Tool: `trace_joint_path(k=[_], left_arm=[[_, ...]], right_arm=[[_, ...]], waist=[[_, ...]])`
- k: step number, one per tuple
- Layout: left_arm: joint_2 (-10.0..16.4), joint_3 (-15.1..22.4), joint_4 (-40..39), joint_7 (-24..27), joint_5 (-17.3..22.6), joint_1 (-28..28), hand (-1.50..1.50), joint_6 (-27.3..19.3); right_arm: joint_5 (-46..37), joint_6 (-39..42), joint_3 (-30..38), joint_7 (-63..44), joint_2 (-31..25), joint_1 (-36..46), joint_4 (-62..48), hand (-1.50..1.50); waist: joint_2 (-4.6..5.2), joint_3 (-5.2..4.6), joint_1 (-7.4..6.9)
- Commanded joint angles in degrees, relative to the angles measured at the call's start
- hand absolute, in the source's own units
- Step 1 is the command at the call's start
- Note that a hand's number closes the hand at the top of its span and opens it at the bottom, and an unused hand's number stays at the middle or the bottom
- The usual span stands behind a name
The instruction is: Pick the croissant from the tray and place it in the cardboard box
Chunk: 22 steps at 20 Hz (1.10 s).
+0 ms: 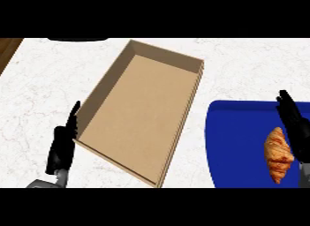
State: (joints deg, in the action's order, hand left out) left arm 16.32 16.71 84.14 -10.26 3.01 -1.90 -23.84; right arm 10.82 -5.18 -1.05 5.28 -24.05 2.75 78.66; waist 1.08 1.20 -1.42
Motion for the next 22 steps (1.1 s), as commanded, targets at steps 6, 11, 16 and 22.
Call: trace_joint_path(k=[6, 11, 16, 22], left_arm=[[18.32, -12.67, -2.23, 4.69, -3.56, -0.47, 0.00, 3.56], [15.18, -10.38, -2.71, 1.33, -3.89, -2.40, 0.00, 3.22], [16.32, -14.26, -8.00, 6.52, -1.59, -3.19, 0.00, 7.38], [14.42, -12.14, -5.52, 5.22, -3.99, -1.89, 0.00, 7.01]], right_arm=[[-0.02, 11.26, -0.67, -4.33, -10.35, -0.19, 6.78, -1.50], [-23.81, 6.69, -7.59, 11.37, -22.46, -10.60, 3.63, -1.50], [-9.90, 16.36, 2.06, 29.98, -21.93, -12.79, -2.56, -1.50], [-23.04, 13.82, 0.70, 25.94, -29.79, -7.66, -0.88, -1.50]], waist=[[-1.39, -1.30, 1.16], [-1.23, -1.14, 2.73], [-1.07, -1.16, 2.15], [-1.14, -1.22, 1.04]])
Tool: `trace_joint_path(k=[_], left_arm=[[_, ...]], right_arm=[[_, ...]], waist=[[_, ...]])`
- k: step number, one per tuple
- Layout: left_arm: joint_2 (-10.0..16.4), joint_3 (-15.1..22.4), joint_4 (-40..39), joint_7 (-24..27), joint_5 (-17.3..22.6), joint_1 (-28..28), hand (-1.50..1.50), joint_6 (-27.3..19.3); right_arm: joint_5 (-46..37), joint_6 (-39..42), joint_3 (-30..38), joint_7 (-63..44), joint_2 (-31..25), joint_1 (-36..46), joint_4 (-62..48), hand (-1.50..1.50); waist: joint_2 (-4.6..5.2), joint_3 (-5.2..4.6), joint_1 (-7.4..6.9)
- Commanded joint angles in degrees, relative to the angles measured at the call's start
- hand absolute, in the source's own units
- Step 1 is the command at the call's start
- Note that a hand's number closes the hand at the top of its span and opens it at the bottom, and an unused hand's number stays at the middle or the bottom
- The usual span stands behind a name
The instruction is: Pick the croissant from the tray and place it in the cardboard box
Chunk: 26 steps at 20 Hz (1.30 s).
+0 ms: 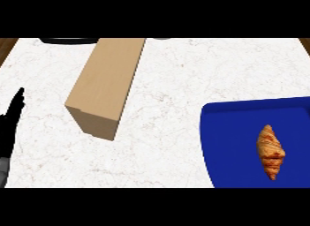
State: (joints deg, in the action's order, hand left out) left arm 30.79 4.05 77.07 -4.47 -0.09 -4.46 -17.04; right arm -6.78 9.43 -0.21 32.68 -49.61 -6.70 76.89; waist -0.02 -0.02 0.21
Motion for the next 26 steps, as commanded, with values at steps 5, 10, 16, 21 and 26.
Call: trace_joint_path(k=[5, 10, 16, 21, 26], left_arm=[[-0.30, -1.13, -3.41, 2.22, -0.14, -1.57, 0.00, 1.70], [-0.18, -0.99, -0.15, 1.94, -0.30, 0.96, 0.00, 2.22], [-3.39, -0.47, -4.38, 1.79, -2.92, -3.39, 0.00, 0.73], [-1.44, -3.85, -2.60, 3.56, -1.70, 0.09, 0.00, 4.85], [-2.18, -6.85, -4.80, 2.58, -3.29, -2.26, 0.00, 5.91]], right_arm=[[-14.47, 4.61, -6.11, -8.48, -10.23, 6.09, 1.69, -1.50], [-18.81, 13.10, -12.05, -24.10, -10.86, 10.66, 9.98, -1.50], [-22.00, 25.61, -18.25, -31.90, -4.90, 20.71, 7.18, -1.50], [-30.04, 23.67, -18.50, -29.54, -0.92, 21.89, -0.38, -1.50], [-33.93, 25.53, -17.51, -32.27, 4.21, 20.13, 2.91, -1.50]], waist=[[0.29, -0.08, -1.01], [0.00, -0.08, -1.81], [0.25, -0.02, -1.24], [0.12, 0.03, -0.86], [0.03, 0.01, -0.28]])
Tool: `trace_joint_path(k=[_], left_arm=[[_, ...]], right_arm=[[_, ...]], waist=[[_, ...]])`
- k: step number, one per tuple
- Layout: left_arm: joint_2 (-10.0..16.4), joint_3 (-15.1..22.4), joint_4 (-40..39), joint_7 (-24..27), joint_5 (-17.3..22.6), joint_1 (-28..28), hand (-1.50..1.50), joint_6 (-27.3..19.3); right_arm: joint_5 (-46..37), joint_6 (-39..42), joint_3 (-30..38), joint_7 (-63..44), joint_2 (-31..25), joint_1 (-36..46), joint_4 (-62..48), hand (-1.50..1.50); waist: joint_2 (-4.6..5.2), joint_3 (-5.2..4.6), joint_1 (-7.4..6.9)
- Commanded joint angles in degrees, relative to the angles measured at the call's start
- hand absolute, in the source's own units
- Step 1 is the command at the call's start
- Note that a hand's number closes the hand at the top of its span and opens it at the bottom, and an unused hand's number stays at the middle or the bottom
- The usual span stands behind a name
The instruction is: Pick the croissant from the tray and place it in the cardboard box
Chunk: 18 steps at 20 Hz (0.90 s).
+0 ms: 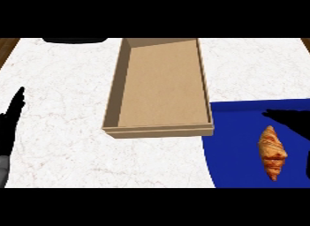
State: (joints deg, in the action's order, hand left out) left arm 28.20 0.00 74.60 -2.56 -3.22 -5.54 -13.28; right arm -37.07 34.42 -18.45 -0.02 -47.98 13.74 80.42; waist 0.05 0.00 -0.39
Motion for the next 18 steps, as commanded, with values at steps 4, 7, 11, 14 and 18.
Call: trace_joint_path(k=[4, 7, 11, 14, 18], left_arm=[[-2.05, -1.52, 3.05, -2.61, -2.69, 0.34, 0.00, 1.77], [-2.25, -2.59, 4.90, -2.88, -3.42, 2.48, 0.00, 2.73], [-3.00, -4.84, 0.14, 1.99, -3.70, 1.10, 0.00, 3.03], [-3.82, -3.71, 5.24, -2.34, -4.96, 2.58, 0.00, 2.82], [-3.90, -5.79, 3.58, 0.94, -5.02, 4.14, 0.00, 5.07]], right_arm=[[-5.63, 4.51, 3.03, 1.46, 3.41, 0.64, 0.41, -1.50], [-8.10, 3.22, 3.81, 2.75, 5.65, -0.89, -0.55, -1.50], [-6.72, 6.13, 5.35, 4.92, 6.58, -1.97, 1.91, -1.50], [-5.73, 9.58, 5.86, 1.75, 9.54, -2.21, 6.93, -1.50], [-8.84, 9.09, 5.30, 2.63, 12.91, -2.25, 6.16, -1.50]], waist=[[-0.10, 0.00, 0.29], [-0.11, 0.01, 0.21], [-0.08, 0.00, 0.37], [-0.16, 0.01, 0.27], [-0.09, 0.00, 0.17]])
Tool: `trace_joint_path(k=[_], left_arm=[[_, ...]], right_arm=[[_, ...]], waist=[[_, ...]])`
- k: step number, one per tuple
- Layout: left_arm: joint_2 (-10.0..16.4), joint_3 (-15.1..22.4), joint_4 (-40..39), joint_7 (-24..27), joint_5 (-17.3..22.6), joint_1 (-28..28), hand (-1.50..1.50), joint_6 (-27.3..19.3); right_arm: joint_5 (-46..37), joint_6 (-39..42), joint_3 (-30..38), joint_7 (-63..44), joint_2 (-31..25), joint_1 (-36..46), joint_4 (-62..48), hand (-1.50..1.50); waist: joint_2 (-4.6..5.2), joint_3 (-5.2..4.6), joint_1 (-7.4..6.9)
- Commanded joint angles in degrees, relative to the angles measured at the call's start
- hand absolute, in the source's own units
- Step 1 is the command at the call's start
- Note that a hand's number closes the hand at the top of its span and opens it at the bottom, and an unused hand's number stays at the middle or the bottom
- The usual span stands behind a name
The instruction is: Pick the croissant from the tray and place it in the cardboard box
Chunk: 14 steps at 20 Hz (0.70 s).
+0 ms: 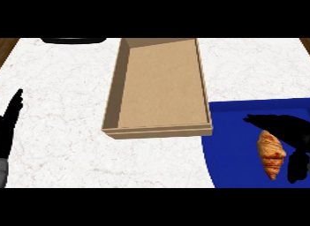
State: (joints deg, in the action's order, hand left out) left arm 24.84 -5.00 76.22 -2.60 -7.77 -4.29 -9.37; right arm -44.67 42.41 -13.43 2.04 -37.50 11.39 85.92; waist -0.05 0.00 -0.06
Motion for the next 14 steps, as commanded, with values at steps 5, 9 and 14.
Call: trace_joint_path(k=[5, 9, 14], left_arm=[[-2.38, -0.79, 1.85, -1.93, -2.82, -0.29, 0.00, 0.80], [-2.03, -2.48, 0.70, -0.04, -2.28, 0.43, 0.00, 1.99], [-1.18, -4.41, -2.36, -3.00, -2.24, -5.92, 0.00, 3.66]], right_arm=[[-4.82, 4.10, 0.94, -0.06, 1.89, -1.07, 1.68, -1.50], [-6.88, 6.60, 0.15, -7.07, 4.82, -5.00, 7.48, -1.50], [-11.55, 0.82, 0.15, -3.77, 4.60, -6.08, 0.99, -1.50]], waist=[[0.04, 0.01, -0.07], [-0.02, -0.01, 0.15], [0.06, 0.01, 0.24]])
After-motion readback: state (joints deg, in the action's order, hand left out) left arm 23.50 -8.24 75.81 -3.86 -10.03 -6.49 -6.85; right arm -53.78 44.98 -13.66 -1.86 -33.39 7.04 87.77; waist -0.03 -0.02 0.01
